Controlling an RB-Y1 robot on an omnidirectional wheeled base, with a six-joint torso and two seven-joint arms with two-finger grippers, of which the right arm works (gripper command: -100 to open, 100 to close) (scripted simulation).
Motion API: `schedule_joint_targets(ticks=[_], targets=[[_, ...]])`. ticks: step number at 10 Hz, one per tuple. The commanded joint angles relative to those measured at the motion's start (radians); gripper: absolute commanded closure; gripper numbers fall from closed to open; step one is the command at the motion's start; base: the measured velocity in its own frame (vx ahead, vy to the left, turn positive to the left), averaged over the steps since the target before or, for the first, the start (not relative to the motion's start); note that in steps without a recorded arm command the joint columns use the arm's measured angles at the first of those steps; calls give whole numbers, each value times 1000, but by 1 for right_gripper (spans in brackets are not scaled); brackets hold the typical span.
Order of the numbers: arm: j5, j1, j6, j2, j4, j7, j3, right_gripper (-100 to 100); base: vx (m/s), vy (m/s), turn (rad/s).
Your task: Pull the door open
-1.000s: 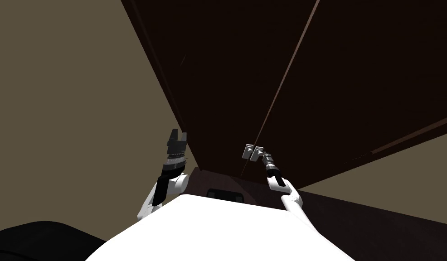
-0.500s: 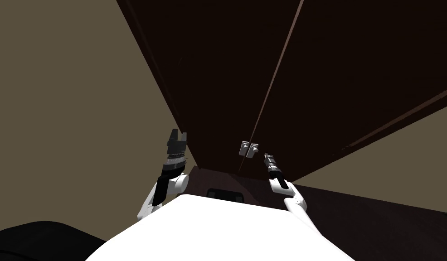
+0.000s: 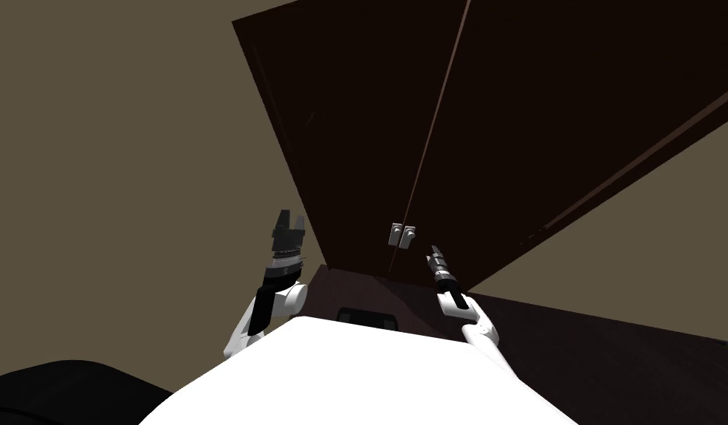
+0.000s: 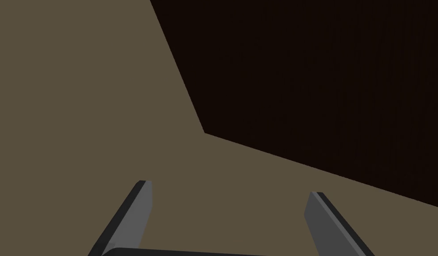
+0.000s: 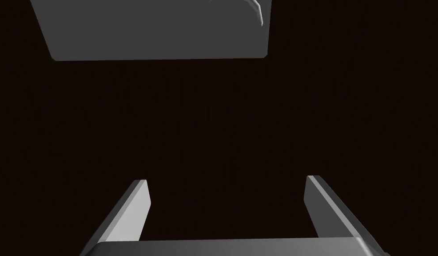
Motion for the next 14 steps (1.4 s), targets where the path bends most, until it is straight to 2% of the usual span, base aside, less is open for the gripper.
schedule_joint_targets(ticks=[1, 2, 3, 6, 8, 11, 14], targets=[[5, -11, -8, 8, -10, -10, 30, -100, -176, 73, 134], [9, -16, -12, 15, -19, -15, 48, -100, -134, 98, 179], [7, -9, -6, 14, -18, -10, 36, -100, -52, 47, 30], [-3, 17, -4, -14, 16, 0, -22, -100, 21, -86, -154], [-6, 17, -3, -17, 27, 7, -37, -100, 135, -96, -57], [-4, -2, -8, -4, 27, 11, -27, -100, 169, -3, 66], [1, -30, -15, 18, 18, 13, 2, -100, 192, 62, 133]])
